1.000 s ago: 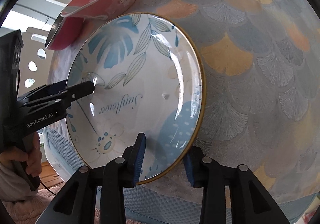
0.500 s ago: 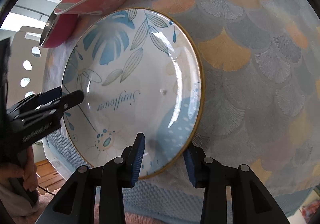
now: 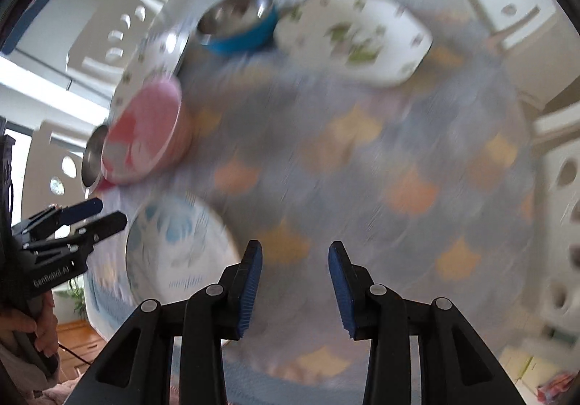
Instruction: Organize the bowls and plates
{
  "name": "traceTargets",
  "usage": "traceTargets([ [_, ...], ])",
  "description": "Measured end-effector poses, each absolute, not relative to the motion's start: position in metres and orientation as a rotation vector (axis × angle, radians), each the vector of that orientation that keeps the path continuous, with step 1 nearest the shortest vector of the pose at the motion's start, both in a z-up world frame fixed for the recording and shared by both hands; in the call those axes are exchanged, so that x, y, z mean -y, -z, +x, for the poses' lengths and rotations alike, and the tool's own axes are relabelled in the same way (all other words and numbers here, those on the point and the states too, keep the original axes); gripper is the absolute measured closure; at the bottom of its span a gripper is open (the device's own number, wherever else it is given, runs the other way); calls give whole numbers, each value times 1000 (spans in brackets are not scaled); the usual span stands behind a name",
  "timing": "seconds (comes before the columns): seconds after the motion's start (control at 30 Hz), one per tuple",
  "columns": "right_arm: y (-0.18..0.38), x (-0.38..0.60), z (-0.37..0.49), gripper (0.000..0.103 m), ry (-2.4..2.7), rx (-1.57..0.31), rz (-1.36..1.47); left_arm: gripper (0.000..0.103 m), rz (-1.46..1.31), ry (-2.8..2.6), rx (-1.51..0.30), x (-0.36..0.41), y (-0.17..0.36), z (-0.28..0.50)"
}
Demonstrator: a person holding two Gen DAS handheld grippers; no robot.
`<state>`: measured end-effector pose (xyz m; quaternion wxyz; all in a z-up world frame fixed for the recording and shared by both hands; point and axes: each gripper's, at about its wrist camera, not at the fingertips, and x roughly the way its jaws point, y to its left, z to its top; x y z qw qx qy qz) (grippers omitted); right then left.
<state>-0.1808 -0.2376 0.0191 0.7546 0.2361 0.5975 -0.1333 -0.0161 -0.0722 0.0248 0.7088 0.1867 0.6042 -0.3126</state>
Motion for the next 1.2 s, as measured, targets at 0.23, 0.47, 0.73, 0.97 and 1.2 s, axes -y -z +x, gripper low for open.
traceTargets([
  [0.23, -47, 314, -153, 47, 337, -1201, 532, 41, 391, 710, -1283, 146, -25, 14],
  [0.47, -15, 403, -123, 46, 438, -1183, 622, 41, 343, 656, -1348, 199, 8, 44],
  [0.73, 43, 453, -84, 46, 491, -1166, 607, 41, 308, 674, -1386, 235, 44, 55],
  [0.97, 86, 473, -69, 46, 500, -1164, 582, 41, 266, 673, -1415, 246, 72, 61],
  [1.2, 90, 469, -60, 69, 351, -1105, 560, 66, 262, 737, -1334, 255, 76, 57],
])
